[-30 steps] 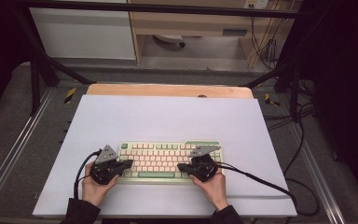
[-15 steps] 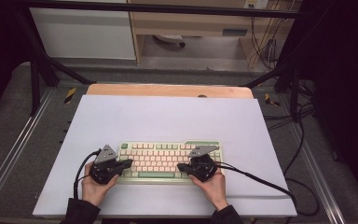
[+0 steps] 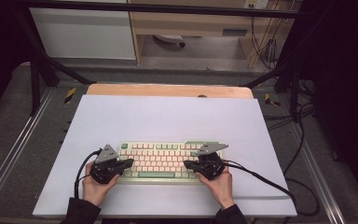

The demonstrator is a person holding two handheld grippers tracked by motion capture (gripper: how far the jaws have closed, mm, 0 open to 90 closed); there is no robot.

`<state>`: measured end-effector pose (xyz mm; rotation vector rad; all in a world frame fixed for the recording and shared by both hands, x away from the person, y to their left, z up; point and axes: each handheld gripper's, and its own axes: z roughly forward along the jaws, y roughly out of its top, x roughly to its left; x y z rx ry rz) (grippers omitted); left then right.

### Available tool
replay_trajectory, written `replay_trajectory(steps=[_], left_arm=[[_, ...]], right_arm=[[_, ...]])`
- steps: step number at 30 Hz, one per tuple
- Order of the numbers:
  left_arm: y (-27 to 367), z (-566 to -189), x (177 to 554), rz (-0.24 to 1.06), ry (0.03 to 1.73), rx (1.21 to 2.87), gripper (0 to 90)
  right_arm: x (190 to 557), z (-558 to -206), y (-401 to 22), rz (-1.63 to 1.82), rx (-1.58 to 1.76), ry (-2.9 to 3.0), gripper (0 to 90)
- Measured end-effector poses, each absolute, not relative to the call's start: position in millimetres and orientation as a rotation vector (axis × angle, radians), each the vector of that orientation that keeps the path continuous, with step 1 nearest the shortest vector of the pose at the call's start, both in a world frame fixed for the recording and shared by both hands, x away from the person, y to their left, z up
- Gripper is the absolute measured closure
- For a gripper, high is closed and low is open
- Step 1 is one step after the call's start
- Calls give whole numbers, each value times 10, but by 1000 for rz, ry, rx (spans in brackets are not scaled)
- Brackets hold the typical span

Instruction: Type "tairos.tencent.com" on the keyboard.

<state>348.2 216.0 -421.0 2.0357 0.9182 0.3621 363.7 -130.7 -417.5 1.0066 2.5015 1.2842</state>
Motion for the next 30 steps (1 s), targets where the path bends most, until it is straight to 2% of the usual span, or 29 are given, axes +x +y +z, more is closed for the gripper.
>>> replay_trajectory(steps=[30], left_arm=[[1809, -4264, 3488, 323, 863, 2085, 900]], right_arm=[[3623, -4172, -1494, 1284, 1049, 2481, 900]])
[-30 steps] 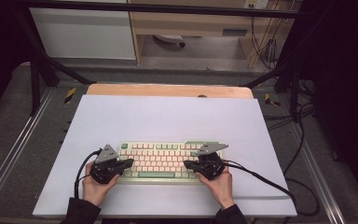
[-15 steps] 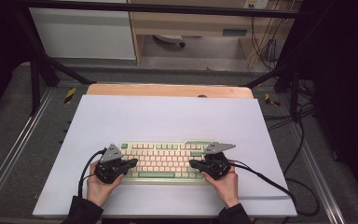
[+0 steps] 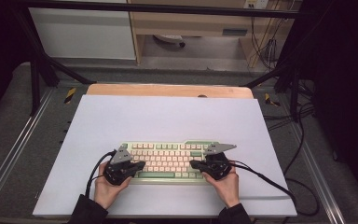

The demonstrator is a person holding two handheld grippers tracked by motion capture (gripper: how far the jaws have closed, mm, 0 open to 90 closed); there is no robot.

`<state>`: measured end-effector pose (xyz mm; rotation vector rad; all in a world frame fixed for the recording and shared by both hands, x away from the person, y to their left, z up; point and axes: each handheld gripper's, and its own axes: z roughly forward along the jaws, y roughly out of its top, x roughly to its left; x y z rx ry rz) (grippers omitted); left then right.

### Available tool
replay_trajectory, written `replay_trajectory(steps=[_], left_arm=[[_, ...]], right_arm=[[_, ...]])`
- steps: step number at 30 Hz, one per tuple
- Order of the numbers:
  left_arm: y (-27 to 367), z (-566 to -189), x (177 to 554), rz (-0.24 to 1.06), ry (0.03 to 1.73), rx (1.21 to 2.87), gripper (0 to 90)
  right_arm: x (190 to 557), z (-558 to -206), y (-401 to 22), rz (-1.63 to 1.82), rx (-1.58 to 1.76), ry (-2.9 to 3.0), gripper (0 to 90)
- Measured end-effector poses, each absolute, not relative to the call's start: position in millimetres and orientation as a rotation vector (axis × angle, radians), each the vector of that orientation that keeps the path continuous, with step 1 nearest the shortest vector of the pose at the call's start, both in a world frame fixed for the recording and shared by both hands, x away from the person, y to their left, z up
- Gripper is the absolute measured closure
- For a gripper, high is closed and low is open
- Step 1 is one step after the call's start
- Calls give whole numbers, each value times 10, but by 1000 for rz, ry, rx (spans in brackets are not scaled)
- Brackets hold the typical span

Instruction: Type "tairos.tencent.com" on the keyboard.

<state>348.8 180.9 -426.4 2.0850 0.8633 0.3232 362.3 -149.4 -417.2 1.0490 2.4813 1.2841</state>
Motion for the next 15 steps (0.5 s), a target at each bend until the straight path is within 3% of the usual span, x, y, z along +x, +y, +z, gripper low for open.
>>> replay_trajectory(steps=[15], left_arm=[[1763, -4312, 3493, 313, 856, 2103, 900]], right_arm=[[3625, -4173, -1495, 1284, 1051, 2483, 900]])
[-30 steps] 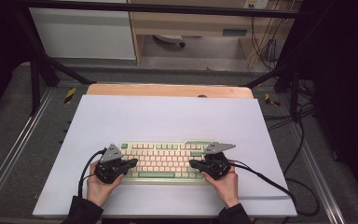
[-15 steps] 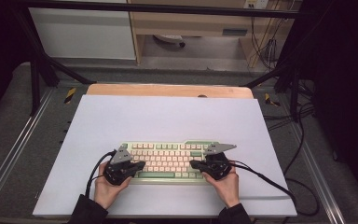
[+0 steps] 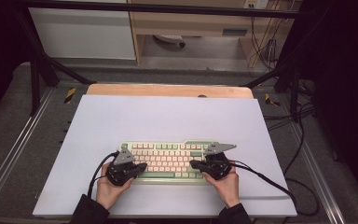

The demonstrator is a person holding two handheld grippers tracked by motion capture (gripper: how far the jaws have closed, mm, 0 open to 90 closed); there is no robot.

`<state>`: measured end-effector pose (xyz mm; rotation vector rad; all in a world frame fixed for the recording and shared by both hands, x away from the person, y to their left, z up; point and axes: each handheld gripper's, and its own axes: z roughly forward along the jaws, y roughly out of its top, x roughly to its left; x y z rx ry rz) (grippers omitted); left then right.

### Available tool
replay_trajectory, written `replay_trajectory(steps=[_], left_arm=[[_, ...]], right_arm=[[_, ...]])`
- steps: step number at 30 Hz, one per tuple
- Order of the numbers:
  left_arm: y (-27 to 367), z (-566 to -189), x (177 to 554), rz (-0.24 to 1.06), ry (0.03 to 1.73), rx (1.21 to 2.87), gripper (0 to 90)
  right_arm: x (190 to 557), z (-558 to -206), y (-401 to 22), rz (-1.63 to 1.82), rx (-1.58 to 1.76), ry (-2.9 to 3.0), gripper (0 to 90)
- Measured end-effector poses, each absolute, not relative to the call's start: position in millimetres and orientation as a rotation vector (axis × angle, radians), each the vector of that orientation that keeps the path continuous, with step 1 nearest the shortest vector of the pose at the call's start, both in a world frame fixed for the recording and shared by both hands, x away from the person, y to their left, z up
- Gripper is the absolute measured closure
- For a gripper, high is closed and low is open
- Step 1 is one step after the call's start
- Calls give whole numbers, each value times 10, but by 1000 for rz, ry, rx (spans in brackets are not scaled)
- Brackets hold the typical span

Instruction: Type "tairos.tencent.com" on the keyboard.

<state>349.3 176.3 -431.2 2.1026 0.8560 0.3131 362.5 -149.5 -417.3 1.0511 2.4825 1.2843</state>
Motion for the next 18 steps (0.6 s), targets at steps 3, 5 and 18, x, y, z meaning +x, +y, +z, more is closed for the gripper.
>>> replay_trajectory(steps=[3, 5, 18], left_arm=[[1762, -4319, 3490, 317, 855, 2103, 900], [1755, -4332, 3494, 316, 857, 2112, 900], [1850, -4268, 3460, 323, 858, 2083, 900]], right_arm=[[3628, -4171, -1501, 1282, 1046, 2483, 900], [3628, -4168, -1506, 1285, 1048, 2481, 900], [3622, -4139, -1516, 1301, 1046, 2470, 900]])
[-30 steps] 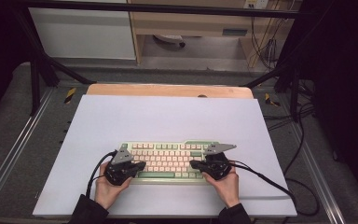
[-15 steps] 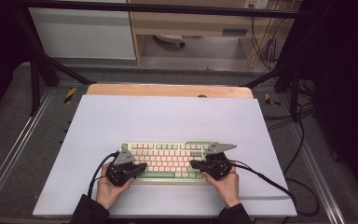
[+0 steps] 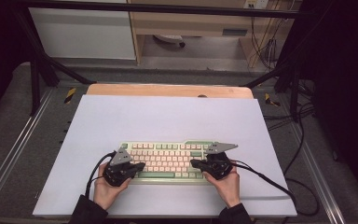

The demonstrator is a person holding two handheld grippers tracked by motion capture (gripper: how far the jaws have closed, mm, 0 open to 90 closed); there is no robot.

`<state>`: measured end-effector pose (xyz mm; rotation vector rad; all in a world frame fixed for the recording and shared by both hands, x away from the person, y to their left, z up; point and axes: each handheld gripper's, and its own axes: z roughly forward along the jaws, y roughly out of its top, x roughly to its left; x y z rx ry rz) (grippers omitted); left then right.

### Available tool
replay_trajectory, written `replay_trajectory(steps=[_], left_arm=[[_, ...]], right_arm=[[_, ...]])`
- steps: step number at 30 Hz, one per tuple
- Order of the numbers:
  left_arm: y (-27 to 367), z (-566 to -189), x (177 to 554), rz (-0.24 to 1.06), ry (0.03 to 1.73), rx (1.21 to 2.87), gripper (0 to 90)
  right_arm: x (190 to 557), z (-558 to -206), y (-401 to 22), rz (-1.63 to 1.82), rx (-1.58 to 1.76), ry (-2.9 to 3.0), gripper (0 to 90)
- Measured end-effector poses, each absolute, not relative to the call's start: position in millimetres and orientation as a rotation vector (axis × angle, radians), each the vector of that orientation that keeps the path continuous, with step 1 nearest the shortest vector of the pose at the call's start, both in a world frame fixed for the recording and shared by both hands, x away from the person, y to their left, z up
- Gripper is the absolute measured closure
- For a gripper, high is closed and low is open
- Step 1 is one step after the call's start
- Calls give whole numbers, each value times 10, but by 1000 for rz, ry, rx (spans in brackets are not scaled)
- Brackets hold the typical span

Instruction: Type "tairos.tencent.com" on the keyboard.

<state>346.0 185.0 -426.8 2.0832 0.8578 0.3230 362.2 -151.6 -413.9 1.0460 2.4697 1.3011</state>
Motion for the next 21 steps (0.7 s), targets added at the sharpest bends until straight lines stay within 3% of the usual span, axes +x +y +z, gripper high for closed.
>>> replay_trajectory(steps=[21], left_arm=[[2070, -4217, 3426, 339, 886, 2055, 900]], right_arm=[[3669, -4103, -1351, 1314, 1039, 2466, 900]])
